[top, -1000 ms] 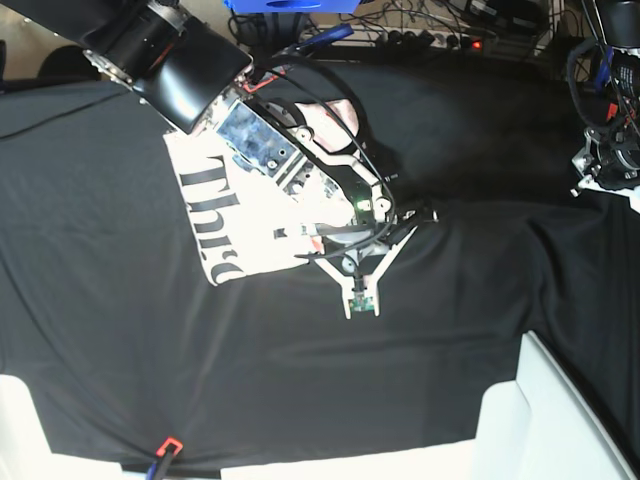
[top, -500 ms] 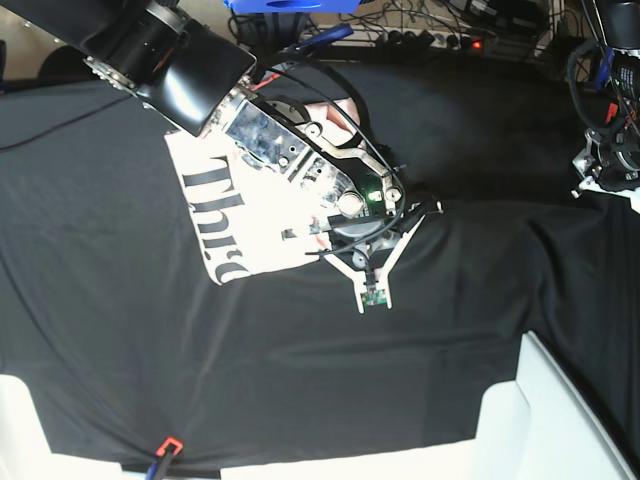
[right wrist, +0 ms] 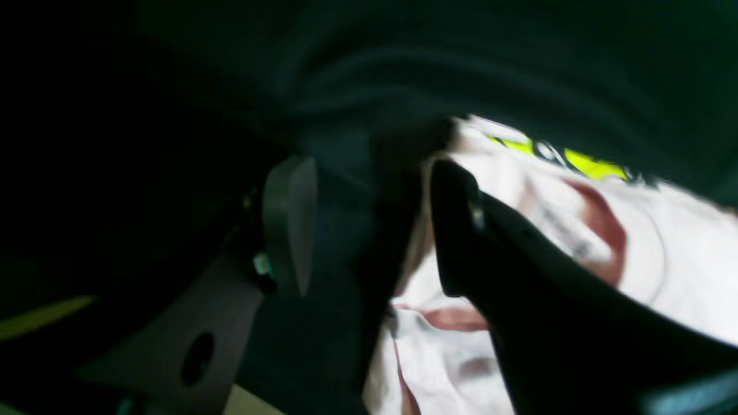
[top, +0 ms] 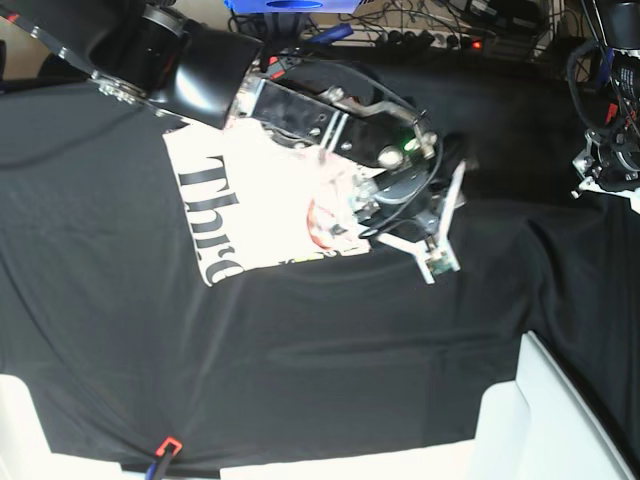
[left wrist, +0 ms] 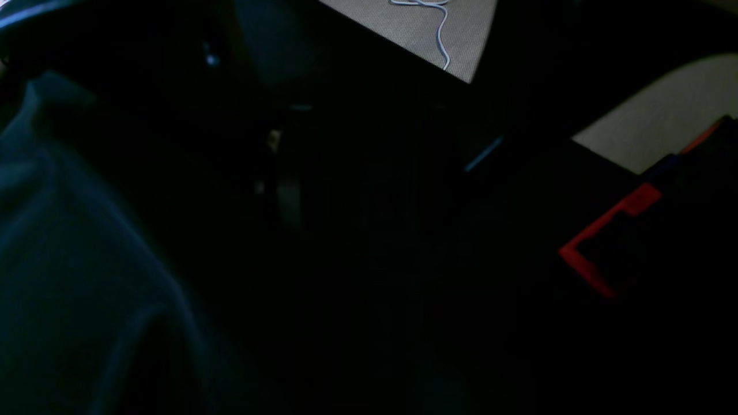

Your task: Fold the T-shirt properly

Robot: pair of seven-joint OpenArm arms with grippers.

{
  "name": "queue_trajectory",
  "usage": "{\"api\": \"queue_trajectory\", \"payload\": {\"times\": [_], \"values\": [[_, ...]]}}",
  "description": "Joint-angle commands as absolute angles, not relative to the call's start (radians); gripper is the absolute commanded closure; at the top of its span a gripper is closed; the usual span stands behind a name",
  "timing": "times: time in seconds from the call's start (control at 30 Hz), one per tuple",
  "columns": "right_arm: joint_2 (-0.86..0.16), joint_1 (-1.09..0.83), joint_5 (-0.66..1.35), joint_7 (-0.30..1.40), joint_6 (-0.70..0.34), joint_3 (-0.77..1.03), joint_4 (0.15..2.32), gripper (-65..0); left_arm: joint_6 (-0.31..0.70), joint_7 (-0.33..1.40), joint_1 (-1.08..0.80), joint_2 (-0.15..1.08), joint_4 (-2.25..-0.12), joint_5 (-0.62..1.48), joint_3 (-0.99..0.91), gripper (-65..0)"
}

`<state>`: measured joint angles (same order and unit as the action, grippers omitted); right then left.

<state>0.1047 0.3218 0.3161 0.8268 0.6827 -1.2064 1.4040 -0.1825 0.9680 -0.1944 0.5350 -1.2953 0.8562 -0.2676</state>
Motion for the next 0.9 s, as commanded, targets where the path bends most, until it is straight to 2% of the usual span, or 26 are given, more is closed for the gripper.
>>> {"api": "queue_trajectory", "payload": {"times": [0.0, 0.17, 0.23, 0.3, 0.37, 0.43, 0.53, 0.57, 0.67, 0.87], "values": [[0.108, 0.354, 0.292, 0.803, 0.698, -1.176, 1.44, -30.6, -0.182, 0.958, -0.186, 0.558, -1.307, 0.857, -0.275, -26.4], [0.015, 0.328, 0.292, 0.885, 0.698, -1.004, 1.612, -30.5, -0.182, 0.957, -0.191, 0.556, -1.31, 0.857, -0.275, -26.4], [-0.036, 0.291, 0.292, 0.926, 0.698, -0.926, 1.69, -27.7, -0.182, 0.957, -0.194, 0.556, -1.317, 0.857, -0.275, -26.2], [-0.084, 0.239, 0.292, 0.96, 0.698, -0.855, 1.748, -16.5, -0.182, 0.957, -0.194, 0.544, -1.322, 0.857, -0.275, -26.2], [-0.13, 0.177, 0.292, 0.986, 0.698, -0.786, 1.779, 0.0, -0.182, 0.957, -0.196, 0.538, -1.351, 0.857, -0.275, -26.0], [-0.168, 0.096, 0.292, 0.978, 0.698, -0.734, 1.788, -1.5, -0.182, 0.957, -0.197, 0.524, -1.399, 0.857, -0.274, -22.0], [-0.225, 0.001, 0.292, 0.881, 0.698, -0.727, 1.794, 0.0, -0.182, 0.957, -0.197, 0.498, -1.48, 0.822, -0.274, -3.0], [-0.243, -0.028, 0.292, 0.837, 0.698, -0.731, 1.794, 0.0, -0.182, 0.957, -0.196, 0.478, -1.511, 0.788, -0.272, 0.0], [-0.271, -0.079, 0.292, 0.757, 0.698, -0.728, 1.79, 0.0, -0.182, 0.957, -0.188, 0.406, -1.613, 0.641, -0.206, 0.0], [-0.288, -0.102, 0.292, 0.754, 0.698, -0.727, 1.794, 0.0, -0.182, 0.957, -0.159, 0.315, -1.745, 0.414, 0.113, 0.0]]}}
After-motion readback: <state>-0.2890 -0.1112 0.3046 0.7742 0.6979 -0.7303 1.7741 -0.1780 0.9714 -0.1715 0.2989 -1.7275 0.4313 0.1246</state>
